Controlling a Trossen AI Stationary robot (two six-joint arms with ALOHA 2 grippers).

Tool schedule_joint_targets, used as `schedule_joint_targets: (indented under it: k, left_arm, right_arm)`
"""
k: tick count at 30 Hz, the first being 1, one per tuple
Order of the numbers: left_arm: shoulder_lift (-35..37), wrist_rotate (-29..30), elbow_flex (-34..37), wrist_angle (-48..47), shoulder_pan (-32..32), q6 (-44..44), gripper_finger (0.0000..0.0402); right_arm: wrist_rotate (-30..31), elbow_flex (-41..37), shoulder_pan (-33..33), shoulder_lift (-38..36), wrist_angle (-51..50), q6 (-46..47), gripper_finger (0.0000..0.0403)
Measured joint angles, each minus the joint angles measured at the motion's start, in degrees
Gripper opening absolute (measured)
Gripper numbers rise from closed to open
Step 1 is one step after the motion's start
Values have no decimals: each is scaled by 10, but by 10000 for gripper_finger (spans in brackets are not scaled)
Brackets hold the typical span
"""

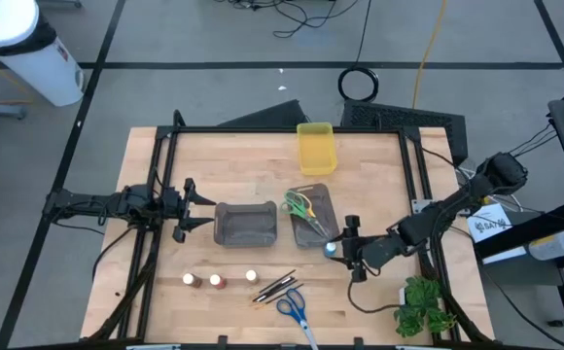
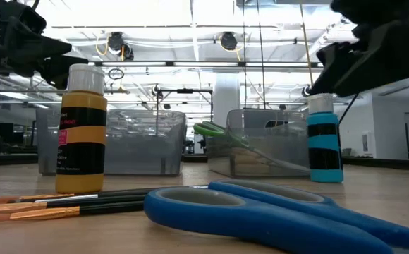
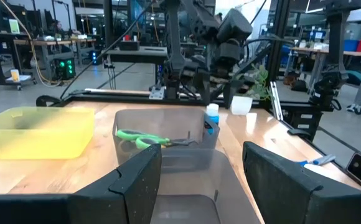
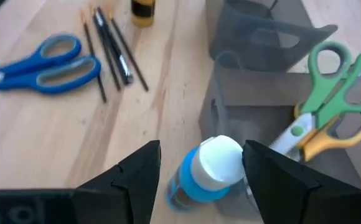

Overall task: Pick & Place Paint Supplies
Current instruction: Put the blue paint bottle into the yellow bin

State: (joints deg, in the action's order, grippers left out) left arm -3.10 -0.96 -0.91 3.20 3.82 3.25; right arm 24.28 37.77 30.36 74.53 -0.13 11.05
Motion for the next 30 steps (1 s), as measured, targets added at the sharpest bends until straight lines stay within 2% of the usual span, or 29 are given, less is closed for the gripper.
schedule_joint_targets:
  k: [13,23,30]
  left_arm:
    - [0,0,0,0,0,0,237]
    - [0,0,0,0,0,0,237]
    - [0,0,0,0,0,0,237]
  right_arm:
    - [-6,-9,-11,0,47,-3,212]
    - [-3,-9,-10,-1,35,-25,212]
    - [-5,-9,-10,-1,-6,16,212]
